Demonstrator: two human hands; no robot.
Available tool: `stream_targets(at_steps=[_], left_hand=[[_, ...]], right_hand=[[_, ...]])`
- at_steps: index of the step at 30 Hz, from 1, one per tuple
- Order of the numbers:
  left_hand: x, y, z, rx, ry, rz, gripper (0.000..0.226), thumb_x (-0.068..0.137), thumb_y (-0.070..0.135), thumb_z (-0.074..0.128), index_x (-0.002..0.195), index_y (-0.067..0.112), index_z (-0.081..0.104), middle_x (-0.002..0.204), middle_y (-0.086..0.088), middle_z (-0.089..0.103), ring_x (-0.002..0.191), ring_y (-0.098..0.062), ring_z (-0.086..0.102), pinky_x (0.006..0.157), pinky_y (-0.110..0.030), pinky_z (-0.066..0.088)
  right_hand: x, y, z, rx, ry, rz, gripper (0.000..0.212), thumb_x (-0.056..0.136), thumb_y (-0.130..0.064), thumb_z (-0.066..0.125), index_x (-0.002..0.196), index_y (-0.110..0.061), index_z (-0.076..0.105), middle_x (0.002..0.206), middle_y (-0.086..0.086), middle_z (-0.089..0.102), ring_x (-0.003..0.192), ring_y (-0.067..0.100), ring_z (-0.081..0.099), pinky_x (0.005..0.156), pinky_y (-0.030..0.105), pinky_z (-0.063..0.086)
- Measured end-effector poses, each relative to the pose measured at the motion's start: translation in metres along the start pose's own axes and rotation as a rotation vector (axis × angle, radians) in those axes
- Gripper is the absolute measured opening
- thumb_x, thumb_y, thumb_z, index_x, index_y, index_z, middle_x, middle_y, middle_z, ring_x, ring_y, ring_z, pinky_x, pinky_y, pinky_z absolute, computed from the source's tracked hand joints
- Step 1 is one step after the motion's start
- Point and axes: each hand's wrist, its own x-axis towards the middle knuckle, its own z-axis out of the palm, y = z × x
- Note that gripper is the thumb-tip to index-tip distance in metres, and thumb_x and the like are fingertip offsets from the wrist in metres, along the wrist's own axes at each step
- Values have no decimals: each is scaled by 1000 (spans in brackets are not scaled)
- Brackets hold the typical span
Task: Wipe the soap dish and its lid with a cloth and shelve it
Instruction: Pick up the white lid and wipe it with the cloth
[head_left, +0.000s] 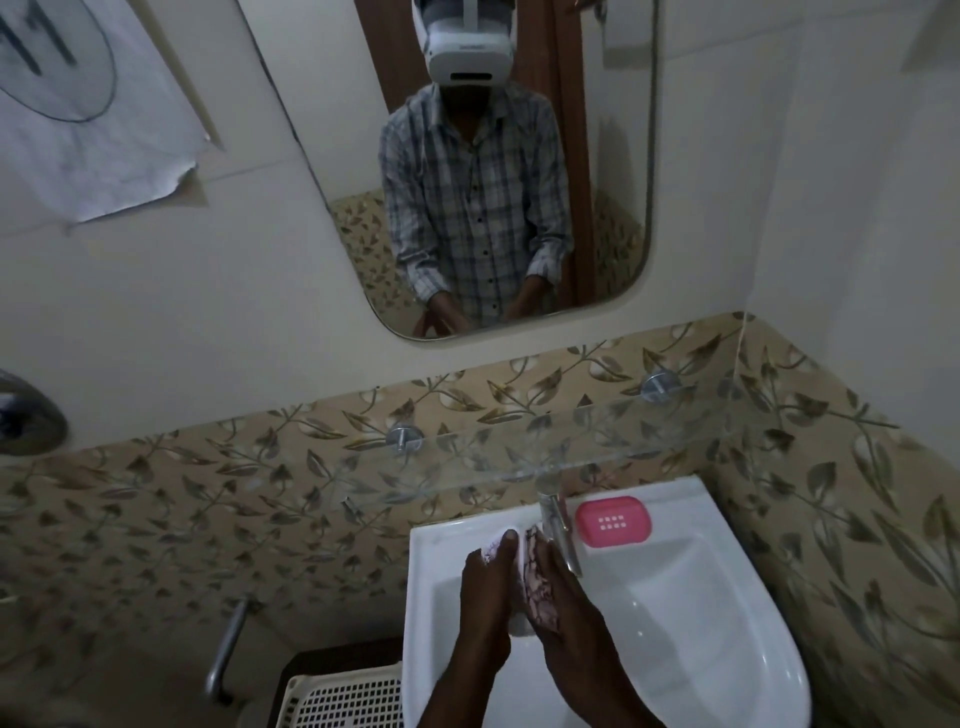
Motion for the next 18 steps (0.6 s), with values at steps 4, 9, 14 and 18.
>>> stream_targets(at_steps=[4,9,14,18], left_hand=[[4,-7,-8,-91,-125,-166,44,88,51,62,91,11,80,95,-15,78,87,-28,76,78,-39,61],[10,-12,-13,-331,-108,-295,52,82,55,64,84,7,81,87,-20,78,78,-33,76,71,-40,59],[22,-10,-31,-617,-272,-377,85,74,55,70,138,3,50,117,-27,62,108,-42,57,102,-60,40],[23,-9,-39,-594,-388,-287,97,52,38,92,134,3,54,136,-29,54,112,-44,55,98,-71,41]], right_hand=[[-11,7,0,-83,-101,-142,65,92,18,46,148,4,15,160,9,13,145,-1,19,117,12,17],[-6,15,-22,-115,-156,-181,62,94,9,48,150,-8,27,157,4,33,142,5,34,114,20,34],[18,30,-41,435,298,341,26,88,8,63,97,-15,70,107,19,73,88,18,72,87,32,56],[36,34,-65,860,171,638,34,75,12,67,109,12,65,102,31,72,92,43,70,90,51,55]])
